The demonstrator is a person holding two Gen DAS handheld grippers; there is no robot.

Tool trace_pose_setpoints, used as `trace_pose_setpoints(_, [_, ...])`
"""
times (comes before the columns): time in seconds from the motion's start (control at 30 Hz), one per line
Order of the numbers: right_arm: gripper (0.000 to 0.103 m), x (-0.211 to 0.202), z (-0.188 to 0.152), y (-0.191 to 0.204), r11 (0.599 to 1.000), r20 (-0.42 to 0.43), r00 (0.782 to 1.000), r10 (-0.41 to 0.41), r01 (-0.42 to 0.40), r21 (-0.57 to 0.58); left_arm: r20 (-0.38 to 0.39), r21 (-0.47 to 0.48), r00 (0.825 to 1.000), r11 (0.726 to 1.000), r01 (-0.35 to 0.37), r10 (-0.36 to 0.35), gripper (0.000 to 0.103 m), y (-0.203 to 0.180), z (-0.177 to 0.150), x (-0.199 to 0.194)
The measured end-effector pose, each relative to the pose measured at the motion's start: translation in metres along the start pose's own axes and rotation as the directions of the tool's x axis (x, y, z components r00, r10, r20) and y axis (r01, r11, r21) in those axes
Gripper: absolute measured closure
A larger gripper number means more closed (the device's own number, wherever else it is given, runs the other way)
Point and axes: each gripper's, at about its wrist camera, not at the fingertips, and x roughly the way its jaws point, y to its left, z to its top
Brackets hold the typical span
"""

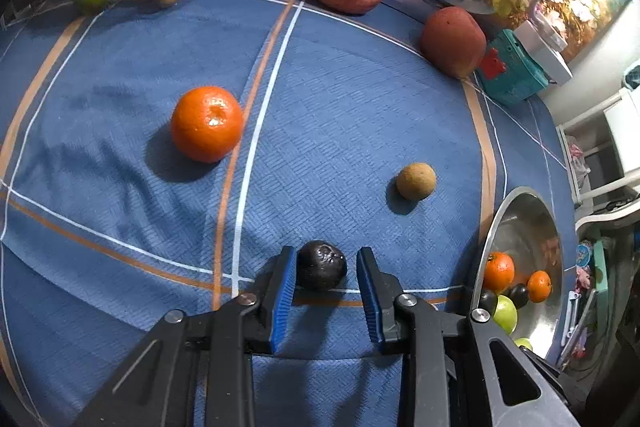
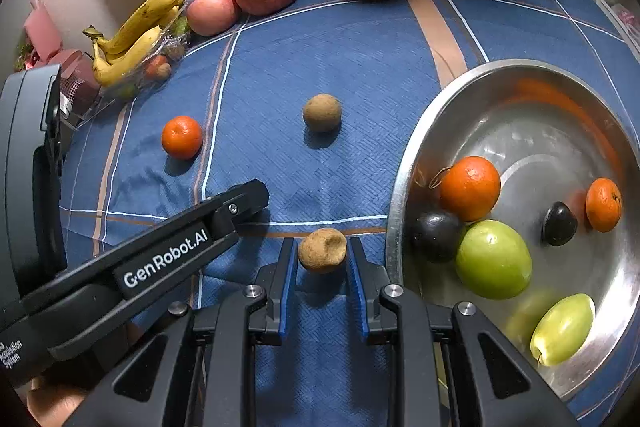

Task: Organize fruits
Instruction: 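Carry the kiwi and plum into the basin and open both tools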

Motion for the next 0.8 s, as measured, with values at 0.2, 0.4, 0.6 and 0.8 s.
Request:
trace_pose_setpoints(0.2, [0.077, 0.001, 0.003, -0.002, 1.0, -0.002, 1.0, 0.015, -0.015, 0.011, 0.007, 0.011, 1.0, 1.0, -0.019, 0.019, 0.078, -0.006, -0.003, 0.001])
trace_pose_setpoints(0.4, [0.077, -0.005, 0.004, -0.004, 0.999, 0.009, 0.999, 0.033, -0.033, 0.02, 0.016, -0.011, 1.0, 1.0, 0.01, -0.009, 0.078, 0.004, 0.0, -0.007])
trace_pose_setpoints(0.6, [0.077, -0.028, 0.008, -0.009, 0.997, 0.07, 0.995, 0.069, -0.072, 0.037, 0.067, -0.023, 0.995, 0.997, 0.069, -0.067, 0.078, 0.002, 0.006, -0.032])
trace_pose_setpoints(0.8, [0.077, -0.062, 0.012, -0.044, 0.993, 0.161, 0.987, -0.012, -0.007, 0.121, 0.109, 0.044, 0.985, 0.991, 0.13, -0.134, 0.078, -0.023, 0.004, -0.056])
